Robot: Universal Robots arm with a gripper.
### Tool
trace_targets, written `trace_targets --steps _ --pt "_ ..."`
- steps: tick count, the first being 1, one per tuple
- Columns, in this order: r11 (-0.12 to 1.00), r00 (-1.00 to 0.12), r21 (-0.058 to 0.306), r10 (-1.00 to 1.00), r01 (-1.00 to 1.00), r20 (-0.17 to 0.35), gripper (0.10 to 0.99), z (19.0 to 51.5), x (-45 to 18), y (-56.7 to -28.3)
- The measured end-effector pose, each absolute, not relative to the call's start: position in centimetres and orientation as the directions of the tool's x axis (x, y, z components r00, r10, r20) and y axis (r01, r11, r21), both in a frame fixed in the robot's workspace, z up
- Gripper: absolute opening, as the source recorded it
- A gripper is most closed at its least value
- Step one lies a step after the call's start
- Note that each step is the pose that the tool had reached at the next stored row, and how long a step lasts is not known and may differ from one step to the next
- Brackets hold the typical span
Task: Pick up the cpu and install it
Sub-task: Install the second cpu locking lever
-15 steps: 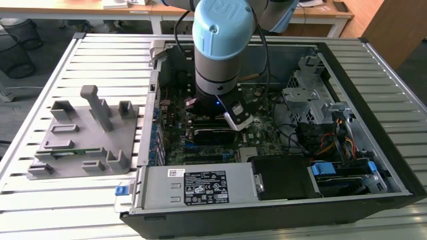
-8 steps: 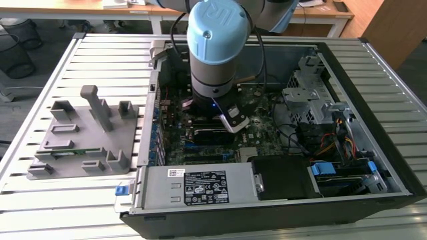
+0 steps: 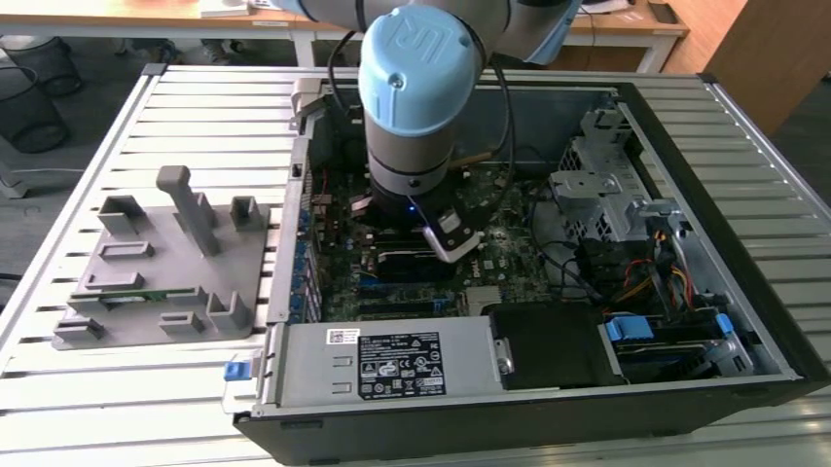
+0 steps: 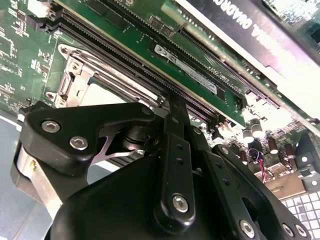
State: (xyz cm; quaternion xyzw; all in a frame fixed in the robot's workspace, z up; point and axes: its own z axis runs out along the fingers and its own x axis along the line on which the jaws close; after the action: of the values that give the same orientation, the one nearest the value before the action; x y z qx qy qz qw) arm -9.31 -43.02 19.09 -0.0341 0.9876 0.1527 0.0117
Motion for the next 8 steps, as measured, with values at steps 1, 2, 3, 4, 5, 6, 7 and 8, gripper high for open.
trace_targets --steps 1,2,3,4,5,6,7,8 --pt "0.950 -0.997 0.304 -0.064 -0.071 -0.034 0.106 19.05 -9.34 -43.03" --pt "0.949 -0.997 0.308 -0.064 -0.071 -0.034 0.106 19.03 -9.36 -43.03" --pt "0.947 -0.997 0.314 -0.063 -0.071 -0.034 0.106 19.00 -9.38 -43.02" --pt "0.945 -0.997 0.318 -0.063 -0.071 -0.035 0.106 18.98 -9.39 -43.02" --pt "0.944 -0.997 0.323 -0.063 -0.071 -0.035 0.106 18.95 -9.40 -43.02" --pt "0.942 -0.997 0.327 -0.063 -0.071 -0.035 0.106 18.91 -9.41 -43.03" --pt "0.942 -0.997 0.329 -0.063 -0.071 -0.035 0.106 18.87 -9.42 -43.02" --pt "0.941 -0.997 0.330 -0.063 -0.071 -0.035 0.106 18.83 -9.45 -43.02"
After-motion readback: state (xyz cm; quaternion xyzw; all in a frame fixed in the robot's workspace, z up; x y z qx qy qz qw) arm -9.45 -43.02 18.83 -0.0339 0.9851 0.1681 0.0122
